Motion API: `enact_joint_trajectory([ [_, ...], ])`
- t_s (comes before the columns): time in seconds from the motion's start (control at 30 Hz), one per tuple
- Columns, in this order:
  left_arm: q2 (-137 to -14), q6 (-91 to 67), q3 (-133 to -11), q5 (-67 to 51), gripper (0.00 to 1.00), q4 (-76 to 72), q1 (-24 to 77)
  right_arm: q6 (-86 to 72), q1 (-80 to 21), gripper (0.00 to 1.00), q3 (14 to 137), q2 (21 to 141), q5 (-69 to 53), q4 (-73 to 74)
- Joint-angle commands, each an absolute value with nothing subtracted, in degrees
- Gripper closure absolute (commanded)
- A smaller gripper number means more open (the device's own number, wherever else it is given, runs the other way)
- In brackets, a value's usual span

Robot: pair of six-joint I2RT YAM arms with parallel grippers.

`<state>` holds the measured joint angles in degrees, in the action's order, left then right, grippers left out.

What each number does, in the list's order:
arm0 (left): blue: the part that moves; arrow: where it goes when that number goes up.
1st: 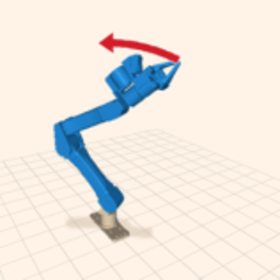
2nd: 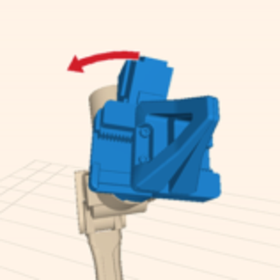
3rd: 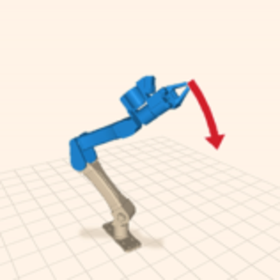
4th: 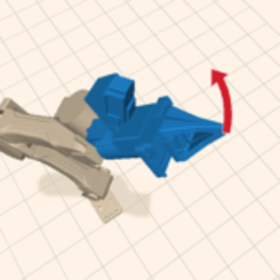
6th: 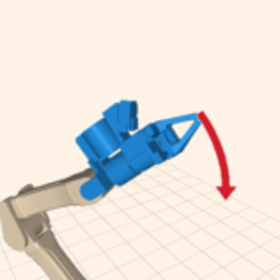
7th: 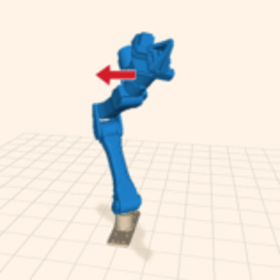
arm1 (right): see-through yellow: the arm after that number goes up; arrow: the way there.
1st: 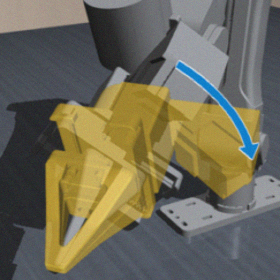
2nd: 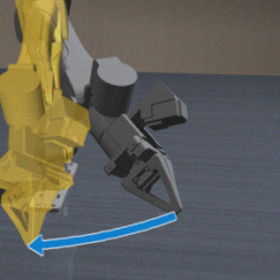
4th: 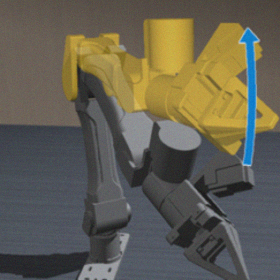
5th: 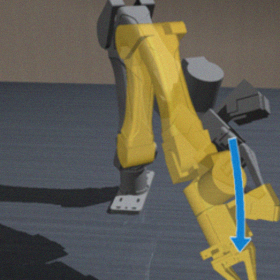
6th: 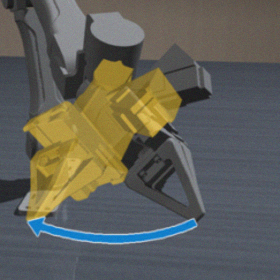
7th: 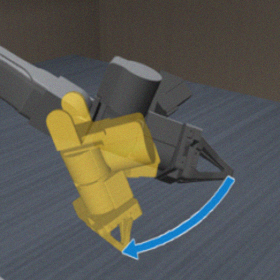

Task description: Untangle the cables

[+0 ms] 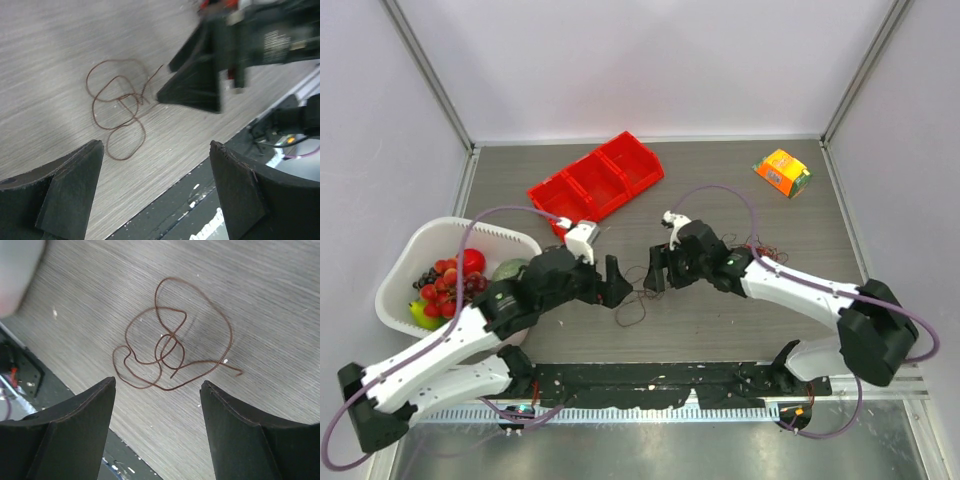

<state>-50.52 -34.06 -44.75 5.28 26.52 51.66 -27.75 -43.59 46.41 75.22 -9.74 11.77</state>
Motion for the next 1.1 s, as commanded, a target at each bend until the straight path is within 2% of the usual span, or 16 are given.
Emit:
enact_joint_trajectory([
  [0.0,-40.9,-35.1,-45.5,4.7,0.08,28.7,51.3,-23.4,-46.2,0.26,51.3,81.3,-5.6,10.6],
  [0.27,-30.3,-38.9,-43.8,6.3,0.08,33.9,51.3,-17.7,-52.2,0.26,56.4,91.0,-0.2,12.2],
  [0.47,-29.2,-39.0,-43.7,6.6,0.08,35.4,51.4,-14.6,-55.3,0.27,58.8,95.2,5.4,13.4],
  [0.6,-29.9,-39.1,-43.9,6.6,0.08,35.3,51.3,-14.9,-56.0,0.32,59.8,97.4,9.2,12.3],
  [0.67,-30.3,-39.0,-44.4,6.2,0.08,35.6,51.3,-15.1,-56.4,0.42,60.2,98.4,10.0,11.1],
  [0.73,-30.5,-38.8,-44.8,6.5,0.08,36.0,51.4,-15.9,-56.7,0.56,60.7,98.7,11.0,10.0],
  [0.77,-30.5,-38.7,-45.1,6.8,0.09,36.4,51.3,-16.4,-56.8,0.7,61.0,98.6,11.4,9.7],
  [0.8,-30.4,-38.5,-45.3,7.2,0.09,36.9,51.4,-17.0,-56.8,0.78,61.1,98.5,13.2,9.1],
  [0.83,-30.3,-38.4,-45.6,8.1,0.09,37.5,51.3,-17.7,-56.8,0.94,62.0,98.4,14.8,9.2],
  [0.87,-30.1,-38.4,-46.0,9.3,0.1,38.1,51.3,-17.8,-56.9,0.99,63.0,98.5,16.9,9.9],
  [1.07,-25.8,-39.4,-47.6,17.0,0.12,42.2,51.3,-15.2,-56.4,0.99,74.3,102.1,19.0,10.1],
])
